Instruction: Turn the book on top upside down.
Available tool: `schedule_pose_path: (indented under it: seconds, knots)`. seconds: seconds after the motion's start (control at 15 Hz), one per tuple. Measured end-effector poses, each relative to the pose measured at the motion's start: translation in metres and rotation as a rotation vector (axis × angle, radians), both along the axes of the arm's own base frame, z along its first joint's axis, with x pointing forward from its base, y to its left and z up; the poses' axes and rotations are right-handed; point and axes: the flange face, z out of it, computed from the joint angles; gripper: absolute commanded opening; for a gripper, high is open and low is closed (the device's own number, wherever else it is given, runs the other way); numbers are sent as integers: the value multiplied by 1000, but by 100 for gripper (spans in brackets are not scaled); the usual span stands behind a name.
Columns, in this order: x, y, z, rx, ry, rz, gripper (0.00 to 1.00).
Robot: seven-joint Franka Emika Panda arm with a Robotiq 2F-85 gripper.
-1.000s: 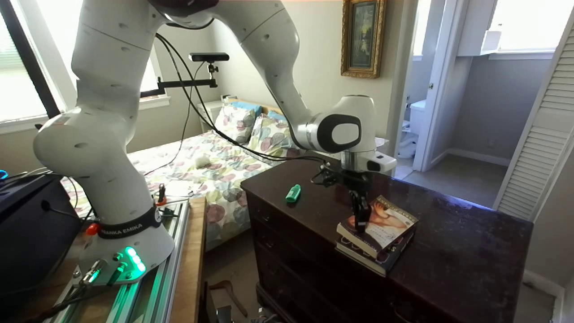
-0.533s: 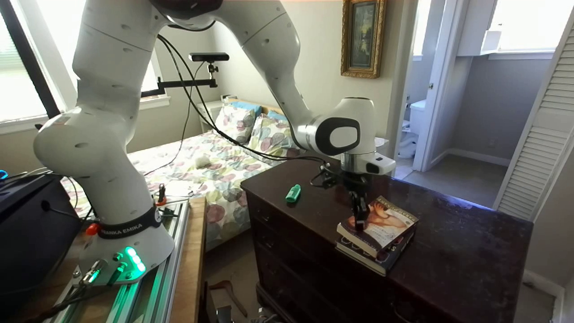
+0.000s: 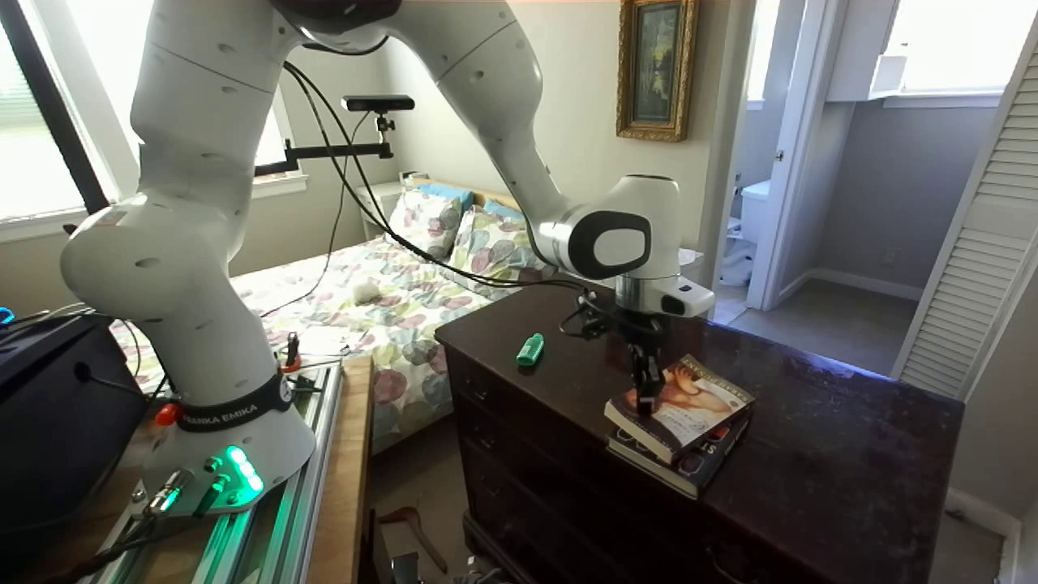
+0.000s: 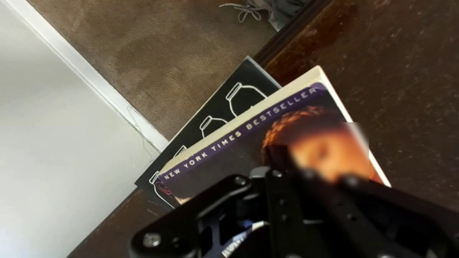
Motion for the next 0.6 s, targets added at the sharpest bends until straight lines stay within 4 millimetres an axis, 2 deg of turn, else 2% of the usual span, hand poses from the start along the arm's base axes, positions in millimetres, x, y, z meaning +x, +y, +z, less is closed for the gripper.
schedule_pose_path:
  seconds: [0.07, 0.2, 0.4, 0.6]
  knots:
    - [0, 1, 0, 1, 4, -2, 26]
    - [0, 1, 1, 4, 11, -7, 33]
    - [-1, 8, 11, 19, 30, -11, 55]
    - [0, 26, 32, 34, 48, 32, 76]
